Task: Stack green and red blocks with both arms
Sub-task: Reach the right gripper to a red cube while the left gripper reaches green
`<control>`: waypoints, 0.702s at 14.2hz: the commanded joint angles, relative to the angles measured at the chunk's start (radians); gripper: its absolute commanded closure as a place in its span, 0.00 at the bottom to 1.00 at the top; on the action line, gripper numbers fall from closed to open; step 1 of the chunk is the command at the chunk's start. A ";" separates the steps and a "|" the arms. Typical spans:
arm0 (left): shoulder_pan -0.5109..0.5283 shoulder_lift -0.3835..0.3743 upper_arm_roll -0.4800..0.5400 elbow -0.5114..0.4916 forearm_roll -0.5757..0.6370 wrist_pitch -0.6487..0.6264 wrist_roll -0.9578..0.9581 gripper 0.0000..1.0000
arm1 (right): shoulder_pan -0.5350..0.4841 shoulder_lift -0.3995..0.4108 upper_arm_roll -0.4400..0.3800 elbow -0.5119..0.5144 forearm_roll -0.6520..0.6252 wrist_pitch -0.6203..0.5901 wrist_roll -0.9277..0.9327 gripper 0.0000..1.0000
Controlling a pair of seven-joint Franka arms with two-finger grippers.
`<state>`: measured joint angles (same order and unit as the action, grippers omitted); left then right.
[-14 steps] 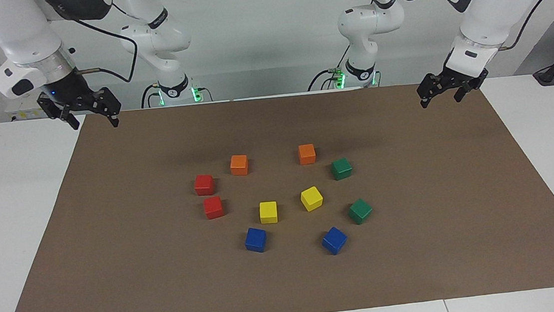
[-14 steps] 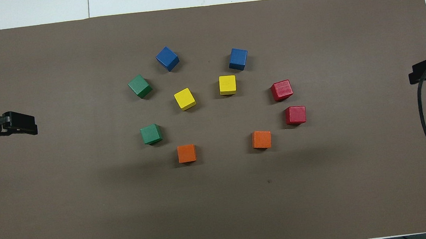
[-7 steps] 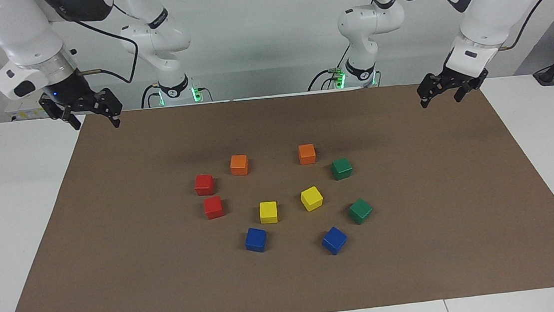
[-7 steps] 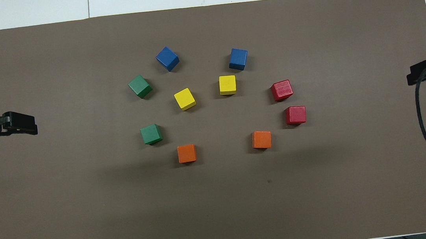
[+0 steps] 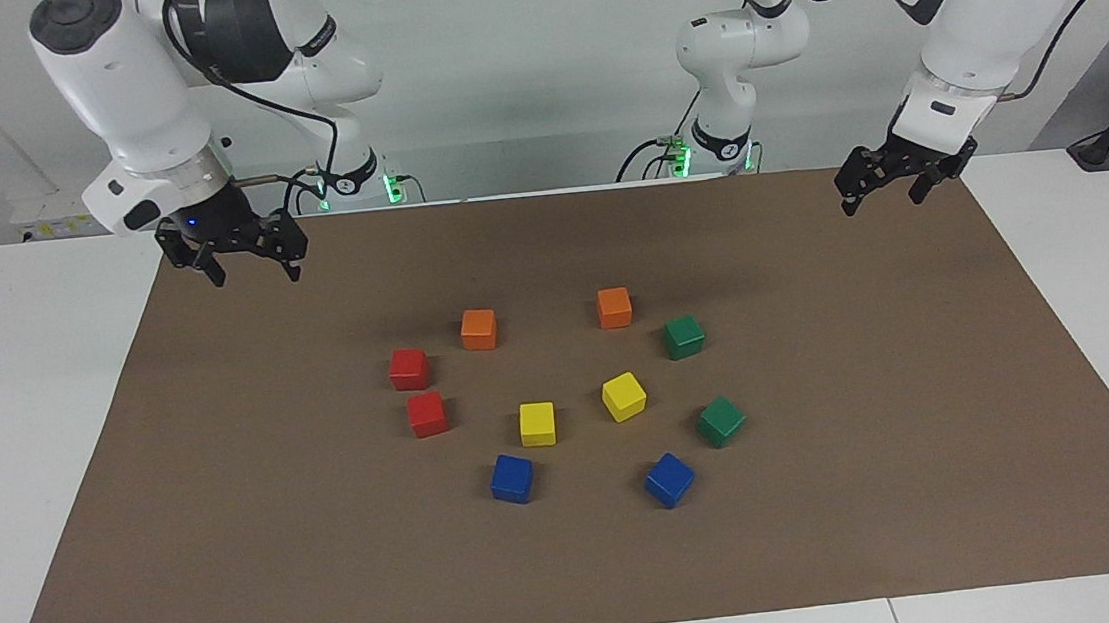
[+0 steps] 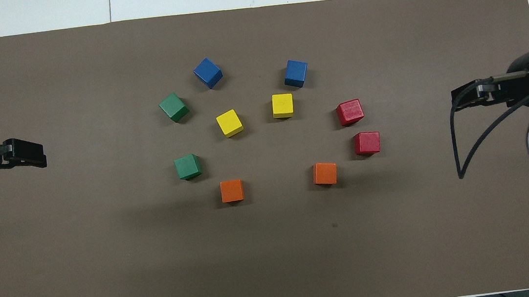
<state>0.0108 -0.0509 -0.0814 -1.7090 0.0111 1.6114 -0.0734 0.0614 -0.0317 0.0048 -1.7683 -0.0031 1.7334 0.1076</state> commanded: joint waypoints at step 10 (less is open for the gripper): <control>-0.076 0.006 -0.005 -0.031 -0.013 0.073 -0.149 0.00 | 0.120 0.012 0.000 -0.269 0.011 0.330 0.027 0.00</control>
<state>-0.0093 -0.0510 -0.0921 -1.7136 0.0068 1.6326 -0.1511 0.1779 -0.0179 0.0071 -1.9949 -0.0030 2.0044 0.1208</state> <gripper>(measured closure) 0.000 0.000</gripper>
